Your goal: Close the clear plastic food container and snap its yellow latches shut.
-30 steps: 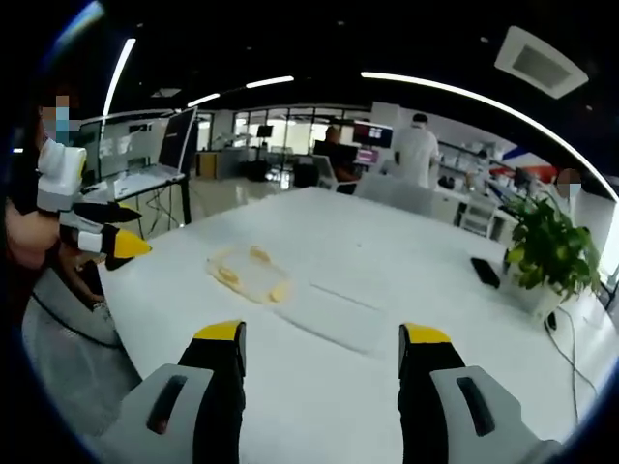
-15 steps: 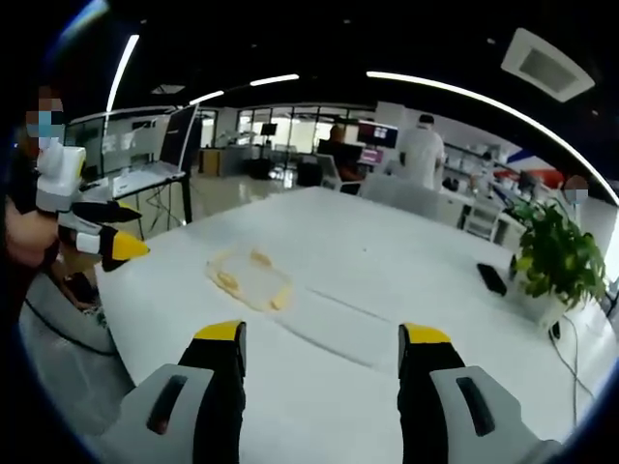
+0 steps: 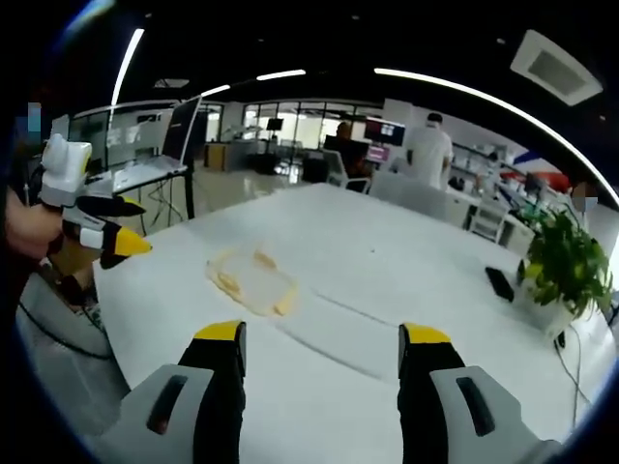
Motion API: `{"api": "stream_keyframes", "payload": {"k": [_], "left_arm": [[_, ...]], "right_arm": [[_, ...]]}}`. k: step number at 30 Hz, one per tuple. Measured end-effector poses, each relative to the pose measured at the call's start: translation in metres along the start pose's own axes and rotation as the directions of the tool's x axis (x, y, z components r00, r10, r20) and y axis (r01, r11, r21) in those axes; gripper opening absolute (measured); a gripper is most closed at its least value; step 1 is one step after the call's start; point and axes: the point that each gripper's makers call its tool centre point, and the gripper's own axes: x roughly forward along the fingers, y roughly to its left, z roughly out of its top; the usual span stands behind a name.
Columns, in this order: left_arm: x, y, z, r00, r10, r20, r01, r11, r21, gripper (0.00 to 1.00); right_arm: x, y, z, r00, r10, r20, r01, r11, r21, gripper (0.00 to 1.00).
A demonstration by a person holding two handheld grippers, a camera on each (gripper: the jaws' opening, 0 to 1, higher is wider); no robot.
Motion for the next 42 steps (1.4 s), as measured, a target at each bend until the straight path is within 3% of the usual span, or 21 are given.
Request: {"api": "stream_keyframes", "payload": {"k": [15, 27, 33, 42], "left_arm": [[0.02, -0.003, -0.002, 0.997, -0.079, -0.026, 0.081, 0.994, 0.07, 0.64], [0.042, 0.008, 0.0, 0.99, -0.136, -0.047, 0.142, 0.978, 0.153, 0.63], [0.053, 0.009, -0.003, 0.983, -0.171, -0.072, 0.182, 0.963, 0.197, 0.63], [0.068, 0.009, -0.009, 0.96, -0.247, -0.131, 0.272, 0.933, 0.237, 0.63]], "right_arm": [[0.025, 0.01, 0.01, 0.997, 0.075, -0.025, -0.077, 0.995, -0.07, 0.61], [0.044, 0.022, 0.015, 0.987, 0.148, -0.054, -0.155, 0.976, -0.152, 0.61], [0.054, 0.025, 0.018, 0.982, 0.177, -0.071, -0.188, 0.964, -0.19, 0.6], [0.068, 0.031, 0.019, 0.967, 0.231, -0.107, -0.251, 0.935, -0.252, 0.57]]}}
